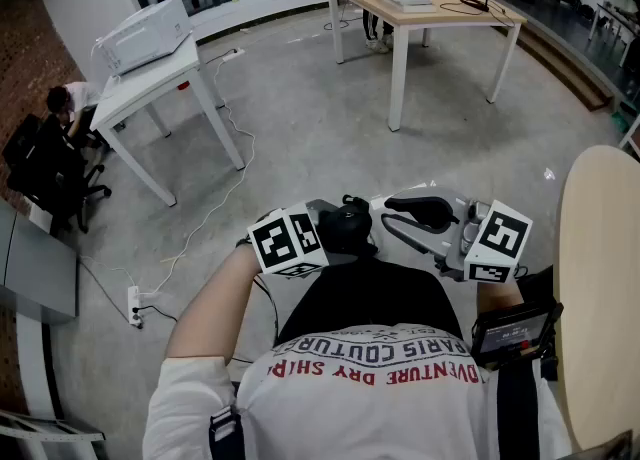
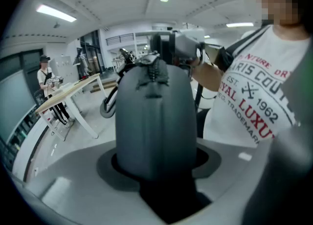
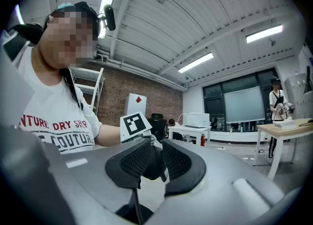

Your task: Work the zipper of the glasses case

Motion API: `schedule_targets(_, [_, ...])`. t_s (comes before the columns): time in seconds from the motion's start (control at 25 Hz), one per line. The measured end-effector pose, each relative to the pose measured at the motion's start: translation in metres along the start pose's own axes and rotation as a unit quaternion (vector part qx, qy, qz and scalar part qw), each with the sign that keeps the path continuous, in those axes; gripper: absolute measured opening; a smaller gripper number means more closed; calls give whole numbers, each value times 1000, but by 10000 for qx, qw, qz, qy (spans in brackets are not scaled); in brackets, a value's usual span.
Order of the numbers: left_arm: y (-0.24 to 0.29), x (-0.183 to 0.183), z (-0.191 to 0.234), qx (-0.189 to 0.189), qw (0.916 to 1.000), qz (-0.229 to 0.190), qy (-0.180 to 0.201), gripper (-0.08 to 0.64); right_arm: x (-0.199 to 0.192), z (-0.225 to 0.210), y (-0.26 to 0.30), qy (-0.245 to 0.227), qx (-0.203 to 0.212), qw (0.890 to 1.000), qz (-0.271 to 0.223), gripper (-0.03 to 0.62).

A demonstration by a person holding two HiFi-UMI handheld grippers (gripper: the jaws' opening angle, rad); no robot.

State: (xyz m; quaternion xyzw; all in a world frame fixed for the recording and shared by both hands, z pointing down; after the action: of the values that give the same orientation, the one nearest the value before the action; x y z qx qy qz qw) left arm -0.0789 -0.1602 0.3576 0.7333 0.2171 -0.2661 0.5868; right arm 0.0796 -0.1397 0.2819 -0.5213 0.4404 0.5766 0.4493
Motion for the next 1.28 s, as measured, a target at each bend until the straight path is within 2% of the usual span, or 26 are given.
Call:
schedule_targets(0.08, [6,1,-3,-143,9980,450,410,245,2,1,2,-90,99,9999,46,80])
schedule_targets(0.2, [8,4,-4,-261,9895,1026,981,245,4,1,7,-206,325,9990,232,95])
schedule_targets(0.4, [3,2,-2,-428,9642,1937,1762,245,2,6,21,-238,809,9945,620,95])
schedule_targets(0.52, [2,3,0,-592,9504,2244,2069,245,-5,4,29,-244,1051,9903,879,95])
schedule_targets(0.68, [-1,11,4,-857,9311,2659,2347,245,-7,0,37,-233,1303,9846,1146,95])
schedule_targets(0.76, [-1,13,4,-975,9246,2765,2430,245,-8,-1,41,-225,1395,9818,1266,95])
schedule_targets(1.12, [-2,12,-8,-1466,8883,3533,2541,245,-10,3,46,-207,1816,9693,1644,93])
schedule_targets(1.2, [-1,13,-8,-1510,8826,3638,2567,245,-11,3,47,-225,1906,9661,1725,84])
schedule_targets(1.28, [-1,14,-7,-1549,8818,3644,2563,245,-10,2,47,-248,1965,9643,1755,71])
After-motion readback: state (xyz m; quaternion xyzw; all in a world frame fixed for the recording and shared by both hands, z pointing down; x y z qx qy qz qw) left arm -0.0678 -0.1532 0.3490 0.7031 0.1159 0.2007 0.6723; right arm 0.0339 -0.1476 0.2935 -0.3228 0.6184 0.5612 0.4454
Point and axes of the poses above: the fingertips, and each gripper's own axes: y forward along the fingers, z to its left, x out of its top, the point moved 8 cm from there along -y, backward along the fingers, and after that the axes turned 4 degrees about x, right-handed, at the moved point
